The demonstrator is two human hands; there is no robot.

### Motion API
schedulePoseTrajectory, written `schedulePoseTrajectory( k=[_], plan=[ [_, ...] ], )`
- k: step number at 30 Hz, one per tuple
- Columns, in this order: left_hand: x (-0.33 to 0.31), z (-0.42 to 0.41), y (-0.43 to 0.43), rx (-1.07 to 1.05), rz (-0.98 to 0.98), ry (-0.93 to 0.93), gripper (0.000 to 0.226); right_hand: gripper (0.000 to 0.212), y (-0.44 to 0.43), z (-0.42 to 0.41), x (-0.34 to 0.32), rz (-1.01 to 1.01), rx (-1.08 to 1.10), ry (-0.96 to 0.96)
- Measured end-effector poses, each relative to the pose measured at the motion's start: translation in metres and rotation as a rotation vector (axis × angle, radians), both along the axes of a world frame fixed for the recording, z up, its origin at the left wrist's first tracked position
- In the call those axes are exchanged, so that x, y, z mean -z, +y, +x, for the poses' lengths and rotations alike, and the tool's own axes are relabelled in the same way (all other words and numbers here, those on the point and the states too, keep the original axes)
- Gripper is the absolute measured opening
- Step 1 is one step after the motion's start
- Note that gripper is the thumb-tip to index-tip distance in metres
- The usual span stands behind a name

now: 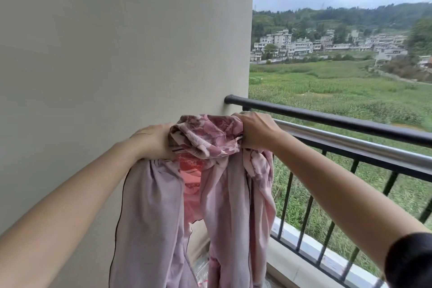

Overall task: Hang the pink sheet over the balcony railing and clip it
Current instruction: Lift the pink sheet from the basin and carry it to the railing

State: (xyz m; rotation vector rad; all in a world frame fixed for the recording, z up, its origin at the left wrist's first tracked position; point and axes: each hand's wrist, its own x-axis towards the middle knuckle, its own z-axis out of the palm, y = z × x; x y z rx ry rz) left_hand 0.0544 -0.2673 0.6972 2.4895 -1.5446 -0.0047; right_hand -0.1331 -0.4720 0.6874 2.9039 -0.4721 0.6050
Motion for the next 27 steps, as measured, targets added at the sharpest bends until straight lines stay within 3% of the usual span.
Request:
schedulePoseTrajectory(
  k=[2, 6, 9, 11, 13, 15, 18, 20, 22, 24, 27],
  plan=[
    [-0.010, 0.017, -0.005, 0.027, -0.062, 0.114, 0.035, 0.025, 0.002, 0.001, -0.015, -0.013, 0.036, -0.093],
    [-0.027, 0.046, -0.014, 0.039, -0.199, 0.419, 0.036, 0.016, -0.013, 0.013, -0.038, 0.248, 0.022, -0.200],
    [-0.033, 0.059, -0.017, 0.139, -0.347, 0.647, 0.068, 0.057, -0.033, 0.021, -0.042, 0.457, -0.120, -0.224],
    [-0.034, 0.071, -0.022, 0.157, -0.452, 0.714, 0.102, 0.088, -0.041, 0.025, -0.038, 0.307, -0.259, -0.309],
    [-0.035, 0.083, -0.029, 0.102, -0.527, 0.681, 0.123, 0.101, -0.043, 0.028, -0.035, -0.042, -0.344, -0.365],
    [-0.036, 0.092, -0.039, 0.048, -0.553, 0.575, 0.117, 0.101, -0.045, 0.031, -0.035, -0.369, -0.422, -0.314],
    [-0.041, 0.098, -0.054, 0.019, -0.515, 0.454, 0.104, 0.091, -0.055, 0.041, -0.032, -0.559, -0.385, -0.092],
    [-0.044, 0.095, -0.063, 0.024, -0.432, 0.374, 0.099, 0.079, -0.064, 0.050, -0.032, -0.483, -0.256, -0.018],
    [-0.045, 0.091, -0.079, 0.043, -0.398, 0.359, 0.098, 0.079, -0.083, 0.056, -0.035, -0.272, -0.120, -0.006],
    [-0.046, 0.096, -0.091, 0.060, -0.439, 0.380, 0.098, 0.076, -0.096, 0.064, -0.041, -0.031, -0.075, 0.011],
    [-0.044, 0.103, -0.104, 0.126, -0.496, 0.427, 0.098, 0.066, -0.111, 0.069, -0.049, 0.175, -0.050, 0.064]
  ],
)
